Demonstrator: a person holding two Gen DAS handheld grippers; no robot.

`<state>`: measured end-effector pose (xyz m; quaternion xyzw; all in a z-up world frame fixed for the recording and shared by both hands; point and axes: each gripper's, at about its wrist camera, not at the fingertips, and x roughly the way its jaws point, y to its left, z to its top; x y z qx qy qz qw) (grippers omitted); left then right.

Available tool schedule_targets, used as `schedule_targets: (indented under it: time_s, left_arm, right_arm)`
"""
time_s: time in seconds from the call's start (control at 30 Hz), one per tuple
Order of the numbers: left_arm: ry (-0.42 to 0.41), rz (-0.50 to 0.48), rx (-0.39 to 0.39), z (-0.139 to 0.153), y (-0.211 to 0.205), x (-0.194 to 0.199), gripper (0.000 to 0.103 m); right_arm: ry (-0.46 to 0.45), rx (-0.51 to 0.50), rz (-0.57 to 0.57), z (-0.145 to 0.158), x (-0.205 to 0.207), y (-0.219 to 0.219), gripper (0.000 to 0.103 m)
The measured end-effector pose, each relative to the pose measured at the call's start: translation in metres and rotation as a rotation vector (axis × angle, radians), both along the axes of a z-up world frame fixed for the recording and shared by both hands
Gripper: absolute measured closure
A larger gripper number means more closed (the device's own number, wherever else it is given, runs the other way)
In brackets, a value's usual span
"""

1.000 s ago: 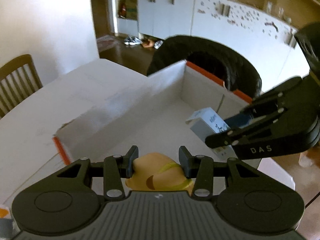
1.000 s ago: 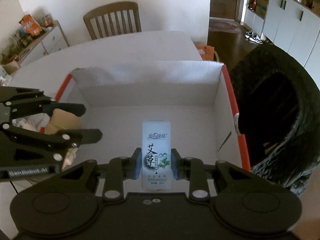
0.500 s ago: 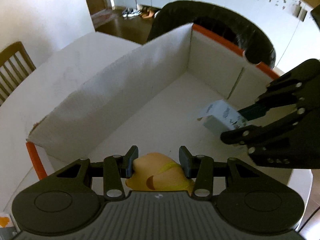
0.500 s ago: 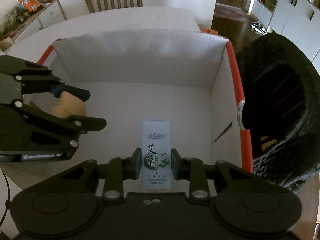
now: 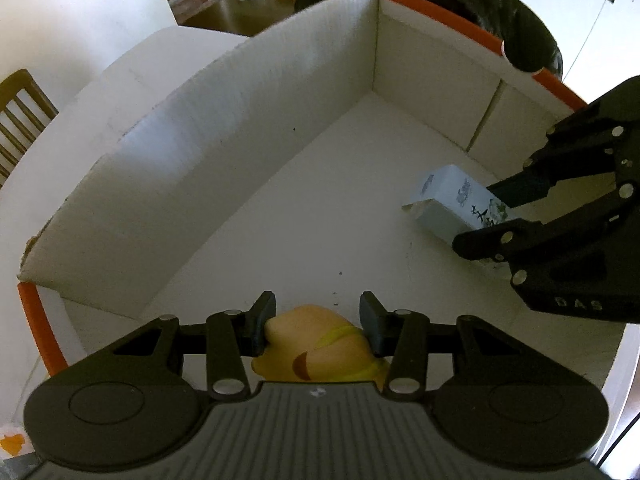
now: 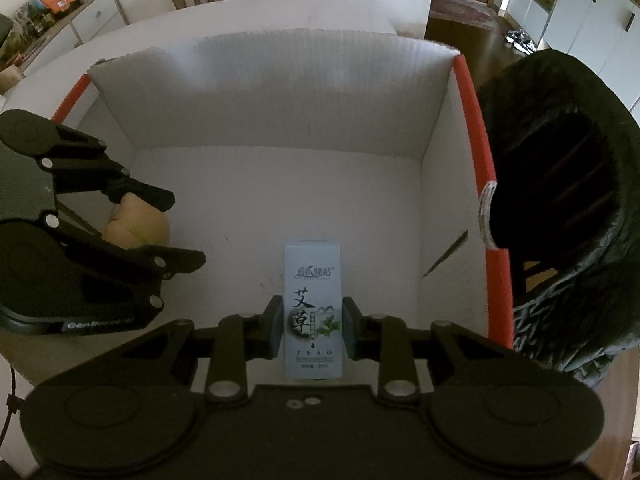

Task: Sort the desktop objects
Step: 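Lower both grippers into the shoebox and open them to release the items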

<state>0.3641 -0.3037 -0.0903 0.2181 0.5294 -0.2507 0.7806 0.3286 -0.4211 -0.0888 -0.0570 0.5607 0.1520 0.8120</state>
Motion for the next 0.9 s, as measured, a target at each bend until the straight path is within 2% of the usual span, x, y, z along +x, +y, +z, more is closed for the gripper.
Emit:
schedule_targets:
  time_s: [0.07, 0.17, 0.37, 0.5, 0.73, 0.9]
  left_arm:
    - [0.001, 0.002, 0.009, 0.000, 0.000, 0.000, 0.056]
    - [0.004, 0.004, 0.013, 0.000, 0.001, 0.001, 0.041]
    - [-0.009, 0.016, -0.010, 0.004, 0.007, 0.001, 0.041]
    - [-0.028, 0.031, -0.030, 0.010, 0.012, -0.004, 0.041]
    - [-0.071, 0.066, -0.092, 0.030, 0.026, -0.018, 0.041]
    - [-0.131, 0.080, -0.131, 0.050, 0.026, -0.029, 0.041]
  right_arm:
    - [0.006, 0.003, 0.003, 0.000, 0.007, 0.001, 0.075]
    - [0.004, 0.007, 0.003, 0.001, 0.009, 0.000, 0.075]
    - [0.010, 0.012, 0.001, 0.003, 0.011, 0.000, 0.074]
    - [0.008, 0.023, 0.002, 0.006, 0.007, 0.003, 0.070]
    - [-0.020, 0.067, 0.011, 0.015, -0.006, -0.010, 0.063]
    - [-0.063, 0.087, 0.043, 0.028, -0.015, -0.012, 0.059]
